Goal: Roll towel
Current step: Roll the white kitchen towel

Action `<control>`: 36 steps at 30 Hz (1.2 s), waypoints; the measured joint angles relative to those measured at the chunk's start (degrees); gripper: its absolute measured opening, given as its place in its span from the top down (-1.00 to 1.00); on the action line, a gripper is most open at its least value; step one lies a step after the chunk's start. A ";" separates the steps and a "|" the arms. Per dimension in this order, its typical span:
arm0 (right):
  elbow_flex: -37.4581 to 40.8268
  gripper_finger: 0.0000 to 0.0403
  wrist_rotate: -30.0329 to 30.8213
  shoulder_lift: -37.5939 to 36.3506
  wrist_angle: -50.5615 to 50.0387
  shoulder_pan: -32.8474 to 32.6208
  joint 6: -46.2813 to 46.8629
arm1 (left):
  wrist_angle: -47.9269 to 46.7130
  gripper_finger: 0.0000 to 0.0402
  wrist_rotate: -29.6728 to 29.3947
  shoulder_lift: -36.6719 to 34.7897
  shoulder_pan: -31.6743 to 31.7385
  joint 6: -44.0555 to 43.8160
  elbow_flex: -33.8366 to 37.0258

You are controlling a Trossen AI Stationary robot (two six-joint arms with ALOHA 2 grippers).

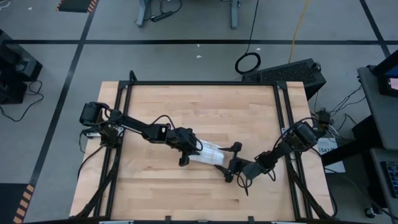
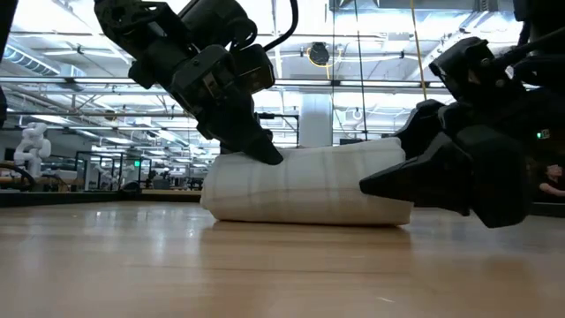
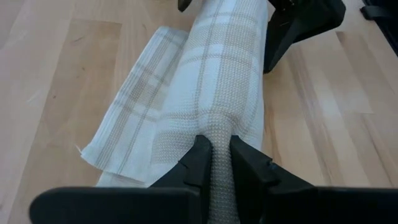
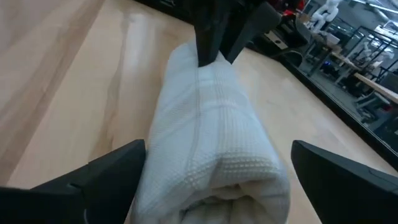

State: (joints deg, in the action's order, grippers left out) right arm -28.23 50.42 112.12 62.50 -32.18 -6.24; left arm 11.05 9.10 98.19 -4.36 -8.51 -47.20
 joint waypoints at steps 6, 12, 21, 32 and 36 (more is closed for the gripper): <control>-0.02 -0.74 -2.64 0.00 -1.18 2.26 6.59 | -0.04 0.74 -0.01 0.00 0.02 -0.04 0.00; -0.02 -0.30 -6.97 0.00 -1.78 4.20 12.11 | 0.07 0.74 -0.04 0.03 0.04 -0.04 0.07; -0.09 0.11 -7.28 0.00 -2.71 4.43 20.24 | -1.08 0.54 -1.87 -2.23 0.01 -0.63 0.11; -0.11 0.20 -6.74 -0.13 -5.64 4.43 35.24 | -2.31 -0.29 -9.91 -5.61 -3.45 5.67 0.09; -0.11 0.21 -6.76 -0.13 -5.84 4.43 40.88 | -4.40 -0.57 -16.61 -5.34 -7.33 10.98 0.09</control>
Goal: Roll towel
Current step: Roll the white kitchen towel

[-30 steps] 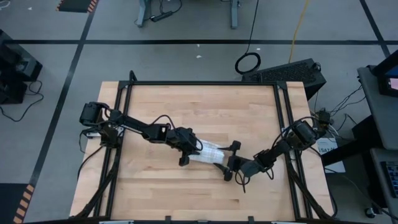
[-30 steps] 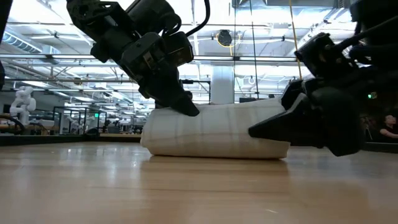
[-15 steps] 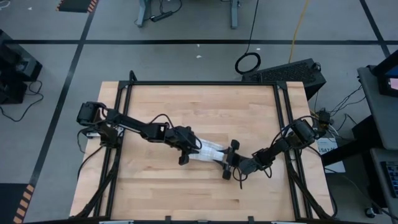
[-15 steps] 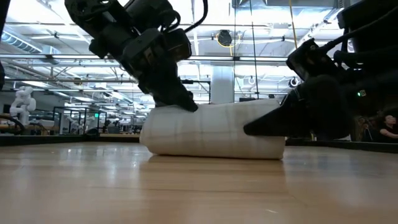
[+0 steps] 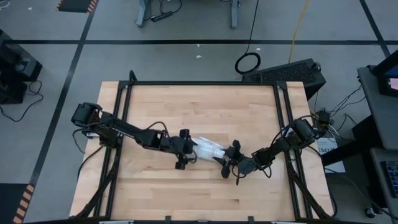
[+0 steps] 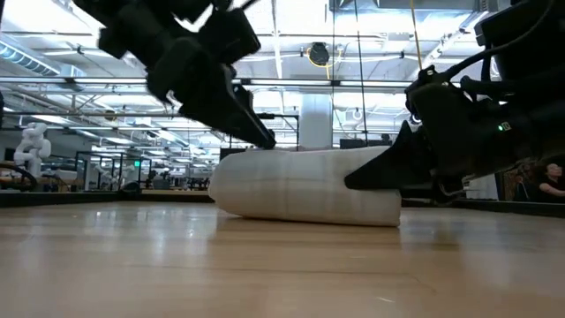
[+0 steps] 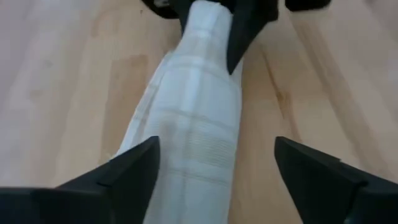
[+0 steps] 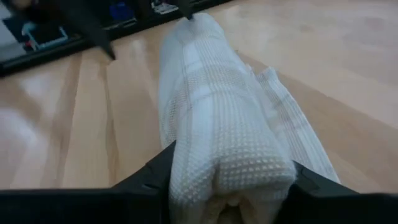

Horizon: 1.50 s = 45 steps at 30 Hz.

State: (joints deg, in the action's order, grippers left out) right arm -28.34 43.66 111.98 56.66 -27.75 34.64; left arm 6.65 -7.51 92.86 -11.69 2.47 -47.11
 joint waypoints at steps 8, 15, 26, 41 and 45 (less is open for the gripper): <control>0.02 0.21 -0.13 0.02 -0.22 0.00 7.75 | 0.07 -0.80 -12.89 -0.02 -6.16 7.45 0.00; 0.04 0.21 -0.26 0.04 -0.30 0.00 13.06 | 0.88 -0.80 -14.18 1.19 -5.17 11.04 -0.04; 0.02 0.21 -0.33 0.07 -0.39 0.00 13.67 | 2.59 -0.28 -7.52 6.37 1.49 12.89 -0.09; 1.16 -0.38 -6.12 -7.60 -5.43 -0.26 -0.45 | 2.67 0.35 8.61 6.92 7.44 10.84 -0.15; 1.66 -0.68 -5.65 -15.74 -18.22 -1.83 -6.16 | 2.65 0.35 10.56 6.93 8.03 9.69 -0.15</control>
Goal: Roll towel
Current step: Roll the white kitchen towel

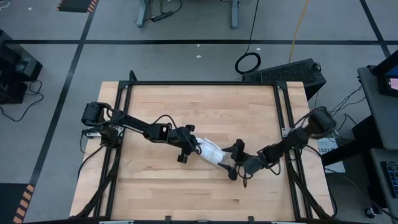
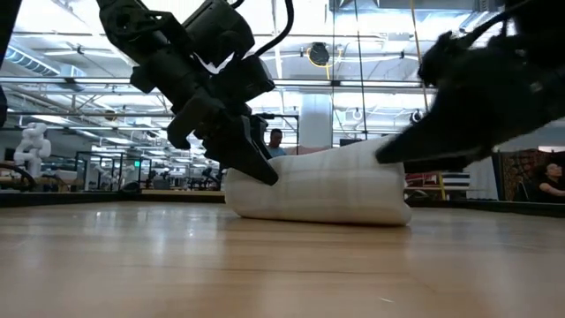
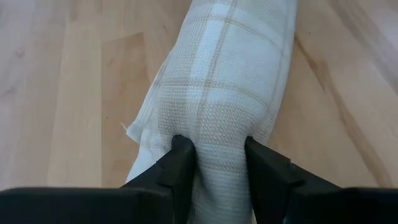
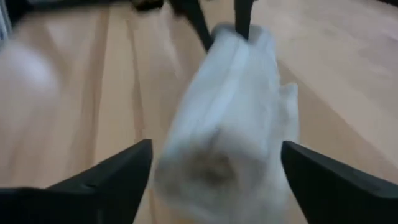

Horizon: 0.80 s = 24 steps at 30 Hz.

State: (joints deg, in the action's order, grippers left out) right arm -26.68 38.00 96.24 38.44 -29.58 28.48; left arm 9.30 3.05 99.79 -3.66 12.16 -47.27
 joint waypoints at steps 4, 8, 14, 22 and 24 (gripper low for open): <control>0.08 -0.87 0.64 -6.84 -14.97 -2.65 -1.67 | -0.06 0.35 0.11 0.02 -0.04 -0.27 0.00; 0.11 -0.95 2.37 -8.84 -17.65 -5.69 -0.82 | 0.02 0.36 2.30 0.02 -0.04 -0.86 0.00; 0.11 -0.95 8.58 -7.54 -16.43 -11.29 -0.16 | 0.66 0.36 4.43 0.13 -0.09 -1.47 0.02; 0.09 -0.94 22.02 -7.46 -0.89 -10.34 -2.48 | 0.64 0.36 4.44 0.13 -0.12 -2.99 0.02; 0.04 -0.90 21.74 -7.46 1.04 -8.74 0.97 | 0.76 0.36 4.44 0.13 -0.13 -2.89 0.04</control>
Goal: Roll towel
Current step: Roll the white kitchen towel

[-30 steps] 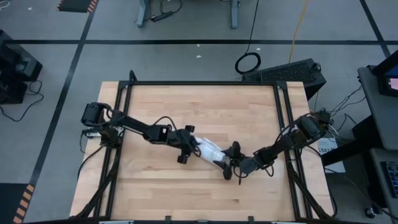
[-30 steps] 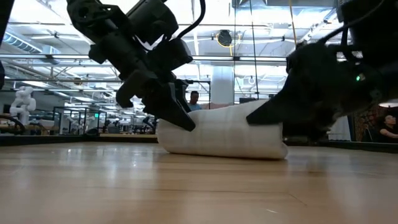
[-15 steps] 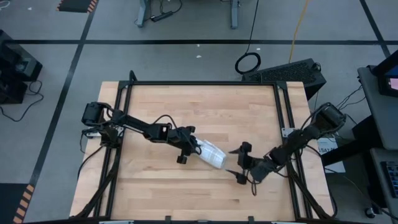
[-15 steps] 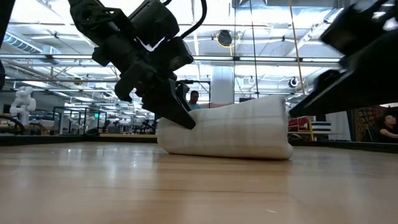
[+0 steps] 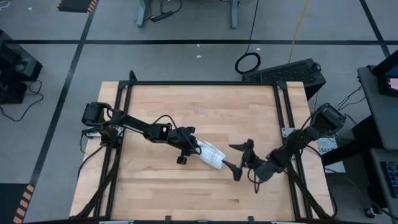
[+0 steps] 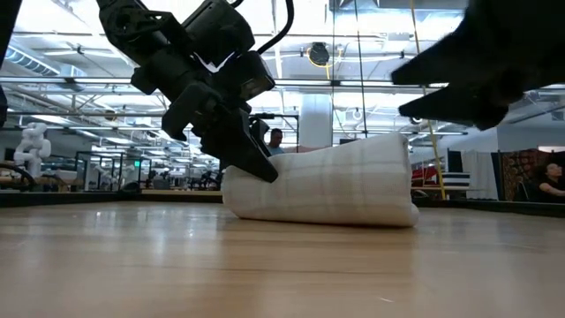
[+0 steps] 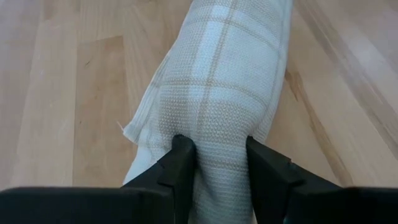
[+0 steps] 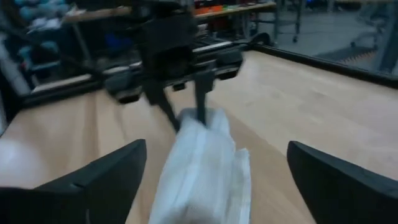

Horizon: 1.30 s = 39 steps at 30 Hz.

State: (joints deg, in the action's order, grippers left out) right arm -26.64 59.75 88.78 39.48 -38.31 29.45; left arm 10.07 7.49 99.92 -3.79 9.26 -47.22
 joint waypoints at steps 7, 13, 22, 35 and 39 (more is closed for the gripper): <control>-4.63 -0.29 -2.26 5.27 0.29 2.89 2.45 | 0.13 0.36 -0.07 0.00 -0.02 0.06 0.02; -13.37 0.40 -3.17 14.85 -0.10 4.46 2.46 | 0.22 0.36 -0.20 0.00 -0.02 0.28 0.02; -20.24 0.95 0.36 24.27 -5.50 5.50 10.70 | 0.46 0.36 -0.28 0.00 -0.05 1.63 0.04; -20.36 0.99 1.20 28.82 -7.95 5.28 21.80 | -3.06 0.36 -1.75 -4.59 -0.07 2.07 0.20; -20.35 1.00 0.90 28.86 -8.42 5.32 23.27 | -6.12 0.36 -1.81 -7.86 -0.02 2.15 0.18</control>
State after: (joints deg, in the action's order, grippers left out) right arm -46.98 60.64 117.64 31.06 -32.99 52.72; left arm 3.95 5.67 92.06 -3.81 11.41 -47.04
